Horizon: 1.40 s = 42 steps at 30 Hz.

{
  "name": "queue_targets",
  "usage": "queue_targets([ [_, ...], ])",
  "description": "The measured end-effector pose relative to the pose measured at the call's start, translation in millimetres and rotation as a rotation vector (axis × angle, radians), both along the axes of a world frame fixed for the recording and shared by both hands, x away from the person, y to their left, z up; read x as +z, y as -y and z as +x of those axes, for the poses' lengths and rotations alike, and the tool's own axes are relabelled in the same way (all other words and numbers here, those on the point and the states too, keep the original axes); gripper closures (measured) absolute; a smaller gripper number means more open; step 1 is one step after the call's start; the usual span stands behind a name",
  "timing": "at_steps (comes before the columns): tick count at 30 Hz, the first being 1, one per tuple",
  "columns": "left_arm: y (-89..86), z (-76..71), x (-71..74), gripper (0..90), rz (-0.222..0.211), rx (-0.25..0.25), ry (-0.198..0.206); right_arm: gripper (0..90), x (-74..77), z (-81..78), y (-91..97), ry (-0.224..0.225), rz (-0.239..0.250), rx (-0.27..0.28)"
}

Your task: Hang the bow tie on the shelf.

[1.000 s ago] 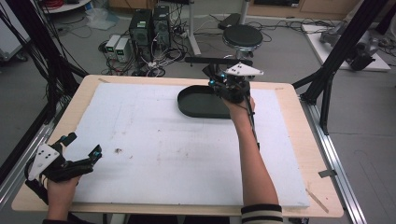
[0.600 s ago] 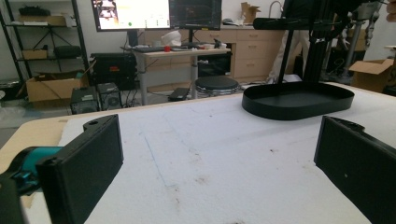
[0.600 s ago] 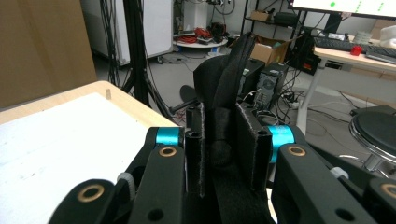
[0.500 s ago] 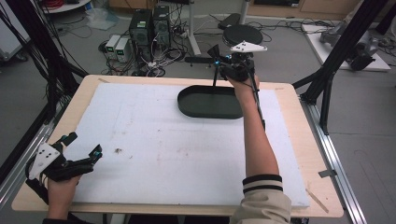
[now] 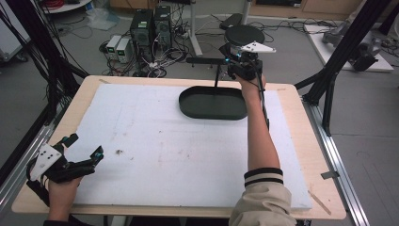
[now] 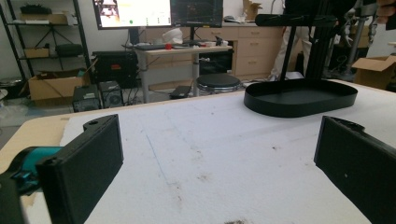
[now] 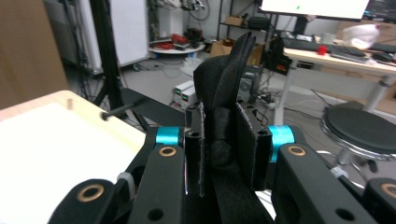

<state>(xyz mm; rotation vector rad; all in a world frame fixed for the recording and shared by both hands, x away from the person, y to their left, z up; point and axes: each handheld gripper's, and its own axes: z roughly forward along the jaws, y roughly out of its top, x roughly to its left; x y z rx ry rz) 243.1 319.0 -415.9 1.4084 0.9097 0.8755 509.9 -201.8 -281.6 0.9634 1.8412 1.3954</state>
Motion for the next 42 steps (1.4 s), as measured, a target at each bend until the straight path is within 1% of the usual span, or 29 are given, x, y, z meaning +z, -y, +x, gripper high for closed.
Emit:
queue_targets([
  [4,0.1,0.4,-0.6,1.7,-0.002,0.001,-0.001,74.6,-1.3,0.9,7.3,-0.005,0.007,-0.025],
  [8,0.1,0.6,-0.8,1.7,-0.001,0.000,-0.003,74.4,-0.7,-0.9,13.1,-0.005,-0.005,-0.037],
  [10,0.3,0.5,-0.8,1.7,-0.001,0.001,-0.003,74.1,-2.4,-1.4,15.7,-0.015,-0.008,-0.048],
  [12,0.7,0.2,-0.8,1.7,-0.001,0.000,-0.002,73.4,-6.6,-1.3,17.8,-0.034,-0.022,-0.063],
  [14,0.7,-0.1,-0.8,1.7,0.002,-0.002,-0.002,73.1,-11.0,-0.1,20.1,-0.059,-0.051,-0.068],
  [16,0.8,-0.1,-0.7,1.7,-0.001,-0.001,-0.001,72.2,-12.7,-0.4,21.3,-0.064,-0.063,-0.076],
  [18,0.8,0.1,-0.8,1.7,-0.001,-0.001,-0.001,68.4,-11.9,-0.9,22.1,-0.052,-0.073,-0.075],
  [21,1.1,0.1,-0.9,1.7,0.002,-0.001,-0.004,63.7,-9.7,-2.6,23.4,-0.040,-0.065,-0.089],
  [24,1.4,-0.1,-0.9,1.7,0.000,-0.002,-0.004,62.2,-10.1,-3.0,25.8,-0.054,-0.064,-0.098],
  [29,1.6,-0.1,-0.9,1.7,0.002,-0.002,-0.004,58.6,-7.5,-5.7,28.0,-0.049,-0.051,-0.100],
  [31,1.8,0.1,-1.1,1.7,0.002,-0.001,-0.003,54.5,-5.2,-7.9,28.0,-0.041,-0.039,-0.100],
  [33,1.7,0.3,-1.2,1.7,0.001,-0.002,-0.004,48.4,-2.4,-10.7,29.0,-0.033,-0.028,-0.100],
  [37,2.2,0.4,-1.4,1.7,0.004,-0.005,-0.011,27.5,3.1,-16.1,31.0,-0.022,0.004,-0.131],
  [38,2.5,0.3,-1.4,1.7,0.001,-0.005,-0.009,20.0,4.3,-17.6,31.1,-0.026,0.019,-0.142],
  [40,2.3,0.1,-1.2,1.7,0.002,-0.006,-0.008,10.4,5.5,-19.7,30.4,-0.030,0.032,-0.152],
  [41,2.2,0.2,-1.2,1.7,0.001,-0.005,-0.007,10.4,6.5,-21.7,29.6,-0.030,0.034,-0.156],
  [42,2.0,0.2,-1.2,1.7,0.002,-0.005,-0.007,10.3,8.0,-24.5,28.2,-0.026,0.035,-0.145],
])
